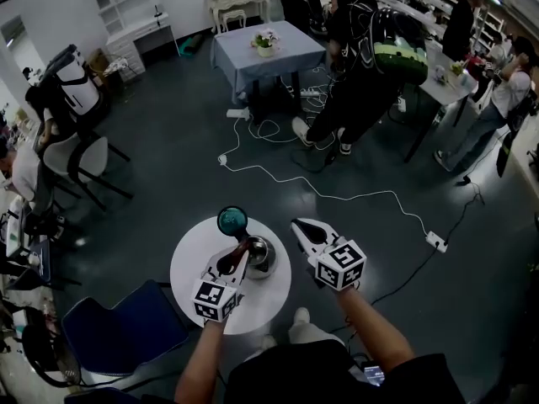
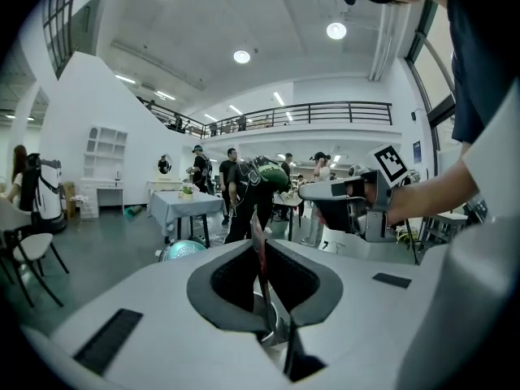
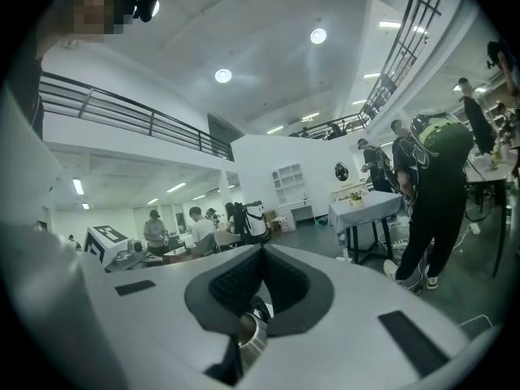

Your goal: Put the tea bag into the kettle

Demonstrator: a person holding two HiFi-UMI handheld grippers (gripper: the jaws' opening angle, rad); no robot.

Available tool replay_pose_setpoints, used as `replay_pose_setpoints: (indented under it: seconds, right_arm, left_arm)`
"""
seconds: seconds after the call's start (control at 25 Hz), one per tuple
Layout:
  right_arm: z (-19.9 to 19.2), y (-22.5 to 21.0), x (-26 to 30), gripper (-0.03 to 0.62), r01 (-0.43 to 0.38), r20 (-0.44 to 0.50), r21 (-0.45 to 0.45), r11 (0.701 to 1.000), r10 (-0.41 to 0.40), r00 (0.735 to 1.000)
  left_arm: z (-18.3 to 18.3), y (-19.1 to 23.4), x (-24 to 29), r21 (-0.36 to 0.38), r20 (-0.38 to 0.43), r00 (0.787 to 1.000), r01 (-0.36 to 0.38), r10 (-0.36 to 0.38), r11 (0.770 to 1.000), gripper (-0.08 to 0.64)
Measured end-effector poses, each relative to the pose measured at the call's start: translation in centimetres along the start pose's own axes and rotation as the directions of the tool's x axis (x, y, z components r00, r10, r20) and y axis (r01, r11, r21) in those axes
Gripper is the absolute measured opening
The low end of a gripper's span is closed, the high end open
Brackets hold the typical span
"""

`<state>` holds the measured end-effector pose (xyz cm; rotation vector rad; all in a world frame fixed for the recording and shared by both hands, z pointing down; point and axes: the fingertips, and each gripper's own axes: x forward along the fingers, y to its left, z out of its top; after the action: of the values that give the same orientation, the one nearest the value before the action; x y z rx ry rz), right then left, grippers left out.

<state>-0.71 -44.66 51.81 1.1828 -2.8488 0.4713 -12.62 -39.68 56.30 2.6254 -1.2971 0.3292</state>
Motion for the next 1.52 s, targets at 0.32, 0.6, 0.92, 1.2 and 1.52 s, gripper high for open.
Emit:
replay_pose_setpoints:
  seconds: [0.32,0.6,0.92,1.2,1.52]
  right_arm:
    - [-0.6,-2.8,0.4,0.015,-0.003,-0.014,0.017,1.0,0.003,1.0]
    - [-1.6,-5.0,0.8,0.015,-0.001,-0.034,0.041,0.999,0.002,0.999]
    - [-3.5,-6.7,1.9,0.015,-0.005,-0.074,0.046,0.999,0.009,0.997]
    - [-4.5,-8.4,2.6,0.015,-0.003,-0.094,0.063,0.998,0.009,0.996]
    - [-6.2,-9.5,2.9,0.015,-0.011,-0.126,0.079,0.997,0.021,0.992]
  left_arm:
    - [-1.0,0.5,3.1,0.058,-0.103,0.994,0.026,-0.02,0.998,0.04]
    - [-2.6,1.3,4.9,0.088,-0.232,0.972,0.062,-0.04,0.994,0.04]
    - [-4.5,2.5,7.1,0.236,-0.398,0.917,0.14,-0.036,0.962,0.04]
    - [-6.6,2.6,8.1,0.298,-0.541,0.839,0.251,-0.053,0.921,0.04]
    - [-9.7,2.3,8.5,0.322,-0.654,0.755,0.336,-0.049,0.885,0.04]
